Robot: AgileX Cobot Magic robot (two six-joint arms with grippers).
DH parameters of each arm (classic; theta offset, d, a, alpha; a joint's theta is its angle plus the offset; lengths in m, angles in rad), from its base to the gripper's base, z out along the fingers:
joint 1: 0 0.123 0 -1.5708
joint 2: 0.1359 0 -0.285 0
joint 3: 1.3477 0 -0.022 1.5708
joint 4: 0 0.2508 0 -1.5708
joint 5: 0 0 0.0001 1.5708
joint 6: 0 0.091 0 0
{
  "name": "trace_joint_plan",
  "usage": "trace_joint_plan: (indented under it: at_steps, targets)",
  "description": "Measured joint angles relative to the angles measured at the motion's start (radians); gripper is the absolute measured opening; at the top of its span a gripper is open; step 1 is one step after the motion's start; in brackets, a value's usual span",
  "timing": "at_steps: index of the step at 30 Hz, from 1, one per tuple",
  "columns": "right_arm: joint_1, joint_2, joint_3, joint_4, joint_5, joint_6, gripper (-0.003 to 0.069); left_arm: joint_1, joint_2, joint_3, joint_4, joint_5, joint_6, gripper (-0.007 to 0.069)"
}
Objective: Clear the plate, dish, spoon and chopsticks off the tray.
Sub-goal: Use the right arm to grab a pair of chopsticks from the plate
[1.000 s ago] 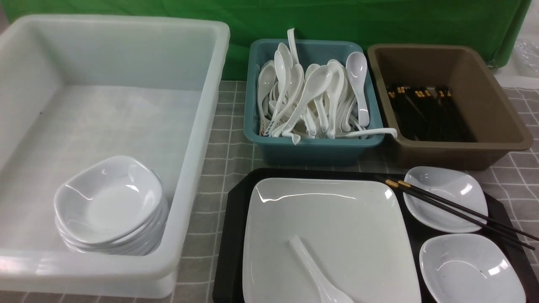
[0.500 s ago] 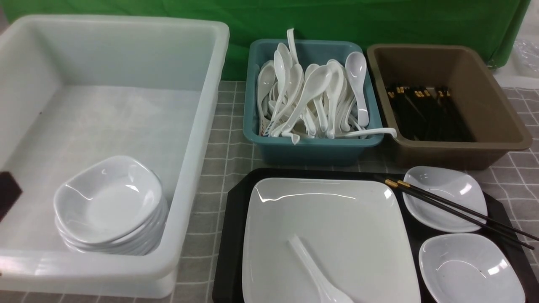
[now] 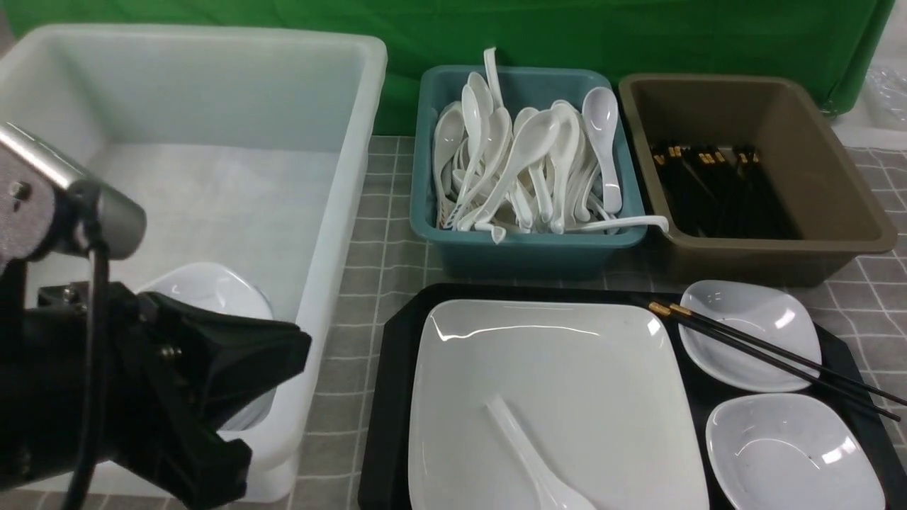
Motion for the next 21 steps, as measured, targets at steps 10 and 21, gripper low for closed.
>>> trace_joint_plan:
  at_steps: [10,21]
  targets:
    - [0.075,0.175,-0.218,0.024,0.079,-0.007,0.0165,-0.011,0.000,-0.001,-0.009,-0.049,0.036,0.0012]
    - [0.241,1.131,-0.926,-0.064,0.746,-0.524,0.0174,-0.012,-0.084,-0.001,-0.037,-0.054,0.154,0.0012]
